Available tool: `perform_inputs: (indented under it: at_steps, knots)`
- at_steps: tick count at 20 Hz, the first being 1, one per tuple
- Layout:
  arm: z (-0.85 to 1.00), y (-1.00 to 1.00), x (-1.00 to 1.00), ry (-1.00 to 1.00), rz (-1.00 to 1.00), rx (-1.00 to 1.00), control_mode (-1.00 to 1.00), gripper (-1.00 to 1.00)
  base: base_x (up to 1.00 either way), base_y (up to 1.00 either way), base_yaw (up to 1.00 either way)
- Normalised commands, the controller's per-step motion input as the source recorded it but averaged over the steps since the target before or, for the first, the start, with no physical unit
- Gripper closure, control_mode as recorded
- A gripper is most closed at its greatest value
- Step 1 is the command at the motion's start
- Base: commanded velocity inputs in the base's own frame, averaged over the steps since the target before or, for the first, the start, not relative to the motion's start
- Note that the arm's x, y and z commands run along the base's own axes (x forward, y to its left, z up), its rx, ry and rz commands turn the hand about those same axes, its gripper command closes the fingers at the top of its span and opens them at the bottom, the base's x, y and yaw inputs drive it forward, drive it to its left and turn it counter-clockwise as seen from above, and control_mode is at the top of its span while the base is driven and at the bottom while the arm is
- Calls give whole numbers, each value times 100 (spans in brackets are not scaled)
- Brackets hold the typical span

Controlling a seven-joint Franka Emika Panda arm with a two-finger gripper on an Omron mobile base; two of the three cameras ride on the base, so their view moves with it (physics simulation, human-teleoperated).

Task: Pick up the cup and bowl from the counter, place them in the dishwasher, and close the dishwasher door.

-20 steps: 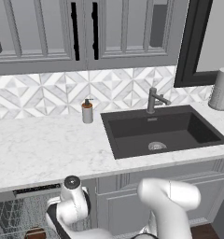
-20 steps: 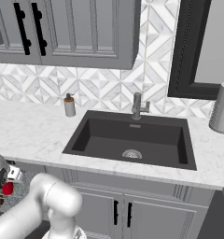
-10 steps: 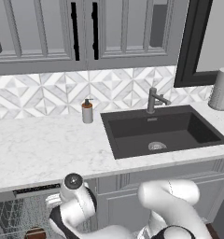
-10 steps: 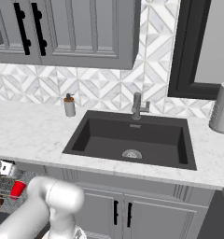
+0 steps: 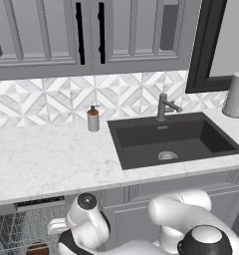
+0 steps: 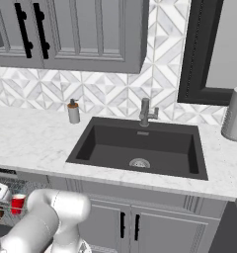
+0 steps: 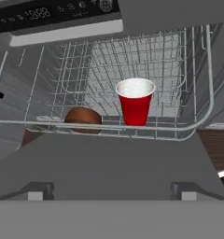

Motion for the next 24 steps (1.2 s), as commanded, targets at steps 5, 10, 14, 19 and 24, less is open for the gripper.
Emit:
perform_inputs:
  at_steps: [5,10,14,19,24]
  knots:
    - [-66,6,-1,8,0,0,-100,-100,0,0,0]
    - [-22,47,0,0,0,0,-100,-100,0,0,0]
    - [-37,39,10,13,0,0,-100,-100,0,0,0]
    - [-51,24,34,15,0,-1,-100,-100,0,0,0]
    - [-39,16,18,0,0,-9,-100,-100,0,0,0]
